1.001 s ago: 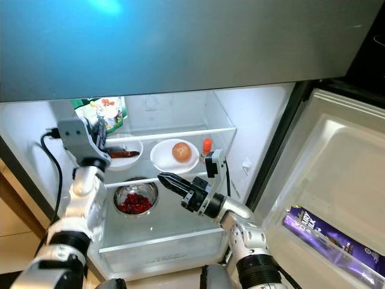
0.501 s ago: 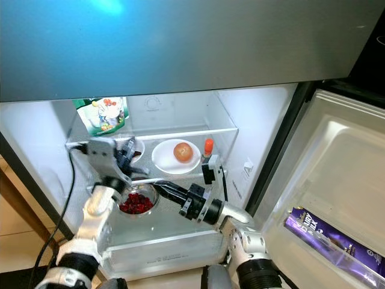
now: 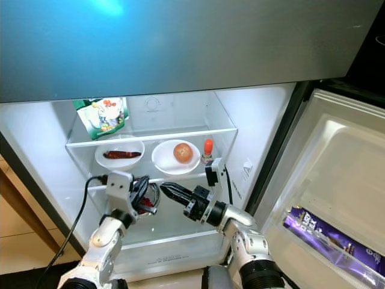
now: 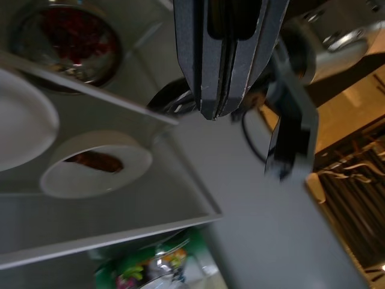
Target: Restocking fridge
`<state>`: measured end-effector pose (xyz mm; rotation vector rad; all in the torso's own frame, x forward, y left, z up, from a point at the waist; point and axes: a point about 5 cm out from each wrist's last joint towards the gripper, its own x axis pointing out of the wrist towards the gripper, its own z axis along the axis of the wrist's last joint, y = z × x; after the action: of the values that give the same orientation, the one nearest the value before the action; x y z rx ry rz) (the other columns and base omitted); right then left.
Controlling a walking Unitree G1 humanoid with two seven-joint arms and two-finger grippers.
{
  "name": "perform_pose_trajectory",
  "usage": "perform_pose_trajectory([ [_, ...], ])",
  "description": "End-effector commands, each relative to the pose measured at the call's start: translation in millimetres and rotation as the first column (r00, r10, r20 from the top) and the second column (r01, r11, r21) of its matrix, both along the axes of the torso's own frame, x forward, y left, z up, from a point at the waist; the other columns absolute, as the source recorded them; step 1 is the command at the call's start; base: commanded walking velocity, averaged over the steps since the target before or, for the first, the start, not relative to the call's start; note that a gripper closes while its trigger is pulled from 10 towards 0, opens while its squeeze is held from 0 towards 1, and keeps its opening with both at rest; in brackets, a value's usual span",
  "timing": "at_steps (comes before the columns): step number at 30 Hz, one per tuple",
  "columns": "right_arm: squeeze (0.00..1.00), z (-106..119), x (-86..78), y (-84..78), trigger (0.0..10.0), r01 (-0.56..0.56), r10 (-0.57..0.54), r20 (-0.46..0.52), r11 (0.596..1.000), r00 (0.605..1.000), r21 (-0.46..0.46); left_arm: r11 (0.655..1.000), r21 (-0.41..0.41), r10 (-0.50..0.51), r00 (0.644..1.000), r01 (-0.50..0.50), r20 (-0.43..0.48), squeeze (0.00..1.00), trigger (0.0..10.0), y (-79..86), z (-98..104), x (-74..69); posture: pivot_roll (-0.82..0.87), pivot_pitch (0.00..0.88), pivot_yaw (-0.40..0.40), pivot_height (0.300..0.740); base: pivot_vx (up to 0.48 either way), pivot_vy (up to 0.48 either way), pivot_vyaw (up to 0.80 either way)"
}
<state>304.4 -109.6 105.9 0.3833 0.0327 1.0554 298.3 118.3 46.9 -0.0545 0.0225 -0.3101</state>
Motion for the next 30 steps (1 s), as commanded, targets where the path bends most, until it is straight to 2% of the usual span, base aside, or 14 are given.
perform_pose_trajectory([
  [1,0.0,-1.2,1.7,-4.0,10.0,0.02,-0.02,-0.002,1.0,1.0,-0.011,0.999,0.016,0.041,0.997,-0.04,-0.069,0.0,10.0,13.3,-14.0,-6.6,-0.1,0.0,-0.015,0.6,0.0,0.0,0.0],
  [10,0.0,-4.1,0.7,-7.3,10.0,0.018,-0.017,-0.02,1.0,1.0,0.005,0.997,0.077,0.018,0.991,-0.008,-0.135,0.0,10.0,16.9,-32.9,-18.8,-0.09,0.0,-0.017,0.6,0.0,0.0,0.0],
  [11,0.0,-14.4,-0.8,-8.8,10.0,0.031,-0.032,-0.05,0.999,0.998,-0.02,0.997,0.08,0.027,0.984,-0.013,-0.176,0.0,10.0,19.0,-41.4,-24.8,-0.09,0.0,-0.017,0.61,0.0,0.0,0.0],
  [13,0.0,-21.4,-2.1,-10.4,10.0,0.042,-0.045,-0.072,0.999,0.996,-0.033,0.997,0.079,0.03,0.98,-0.015,-0.195,0.0,10.0,19.7,-45.4,-27.9,-0.09,0.0,-0.017,0.619,0.0,0.0,0.0],
  [28,0.0,-48.6,-14.9,-13.9,10.0,0.033,-0.043,-0.17,0.998,0.985,-0.061,0.993,0.104,-0.03,0.979,0.052,-0.202,0.0,10.0,13.0,-47.4,-28.7,-0.09,0.0,-0.019,0.662,0.0,0.0,0.0],
  [29,0.0,-51.9,-16.1,-14.4,10.0,0.033,-0.045,-0.179,0.997,0.983,-0.069,0.993,0.105,-0.034,0.979,0.057,-0.202,0.0,10.0,12.8,-47.6,-28.7,-0.09,0.0,-0.019,0.667,0.0,0.0,0.0],
  [30,0.0,-64.0,-18.9,-17.2,10.0,0.066,-0.091,-0.218,0.991,0.972,-0.12,0.992,0.106,-0.039,0.978,0.062,-0.206,0.0,10.0,12.6,-48.1,-28.9,-0.09,0.0,-0.019,0.672,0.0,0.0,0.0],
])
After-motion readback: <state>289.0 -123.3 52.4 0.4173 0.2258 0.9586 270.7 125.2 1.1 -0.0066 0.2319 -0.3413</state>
